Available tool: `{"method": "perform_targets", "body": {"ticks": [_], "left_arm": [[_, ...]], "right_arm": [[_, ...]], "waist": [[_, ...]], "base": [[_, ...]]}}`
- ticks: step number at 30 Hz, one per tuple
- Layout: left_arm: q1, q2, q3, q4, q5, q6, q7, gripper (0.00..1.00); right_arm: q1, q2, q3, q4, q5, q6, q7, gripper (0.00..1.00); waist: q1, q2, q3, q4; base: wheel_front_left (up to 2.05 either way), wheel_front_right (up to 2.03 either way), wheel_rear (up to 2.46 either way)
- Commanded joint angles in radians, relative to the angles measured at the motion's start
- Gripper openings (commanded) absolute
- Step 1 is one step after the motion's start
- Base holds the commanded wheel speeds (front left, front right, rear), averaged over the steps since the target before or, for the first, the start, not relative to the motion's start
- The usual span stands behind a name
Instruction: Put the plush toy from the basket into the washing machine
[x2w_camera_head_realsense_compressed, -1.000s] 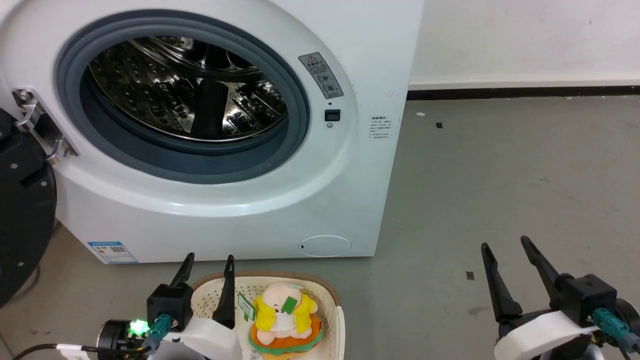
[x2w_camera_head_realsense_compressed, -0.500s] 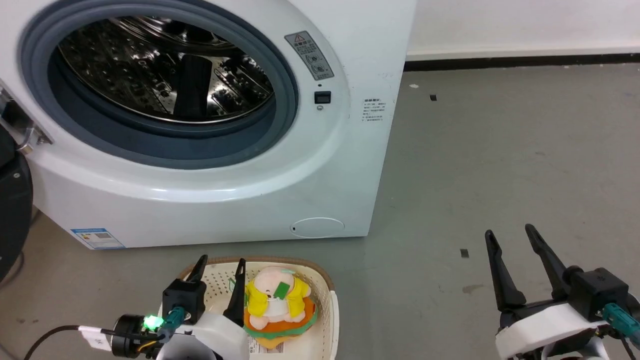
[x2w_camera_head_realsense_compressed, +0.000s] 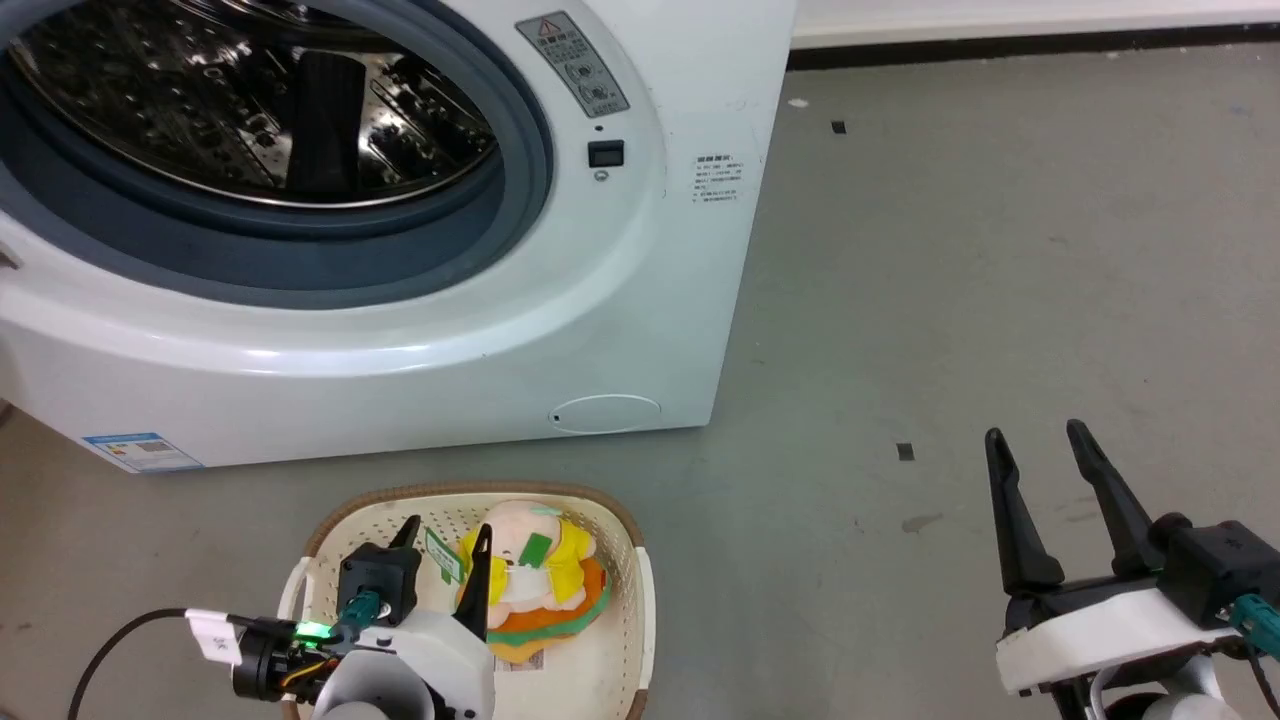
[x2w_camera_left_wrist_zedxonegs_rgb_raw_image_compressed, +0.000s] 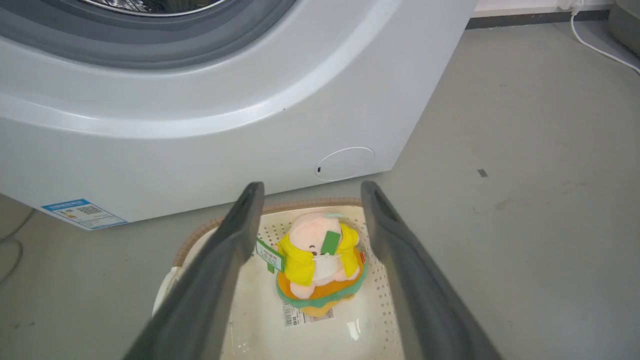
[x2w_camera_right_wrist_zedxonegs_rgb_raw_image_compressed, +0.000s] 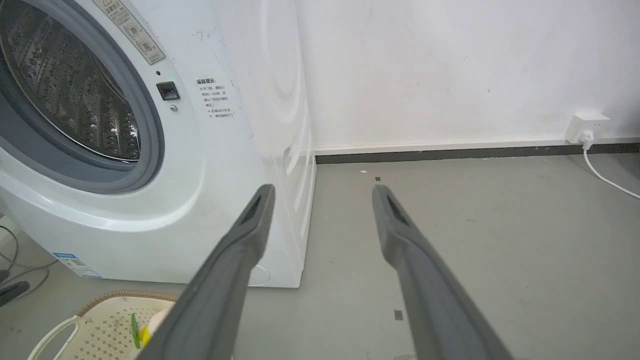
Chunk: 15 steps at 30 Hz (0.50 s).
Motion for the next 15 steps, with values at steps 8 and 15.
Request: {"method": "perform_targets", "body": {"ticks": [8, 15], "left_arm": [[-0.085, 0.029, -0.025, 0.117, -0.012, -0.014, -0.014, 1.00], [-0.169, 0.066, -0.047, 0.247, -0.024, -0.031, -0.015, 1.00]], "right_arm": [[-0.041, 0.000, 0.004, -0.014, 0.035, 0.000, -0.025, 1.00], [-0.065, 0.000, 0.010, -0.026, 0.062, 0.000, -0.043, 1.00]], "waist": [[-0.0001, -0.0001, 0.071, -0.031], [-0.0001, -0.0001, 0.152, -0.062]], "base": [[0.00, 0.00, 0.00], [0.00, 0.00, 0.00]]}}
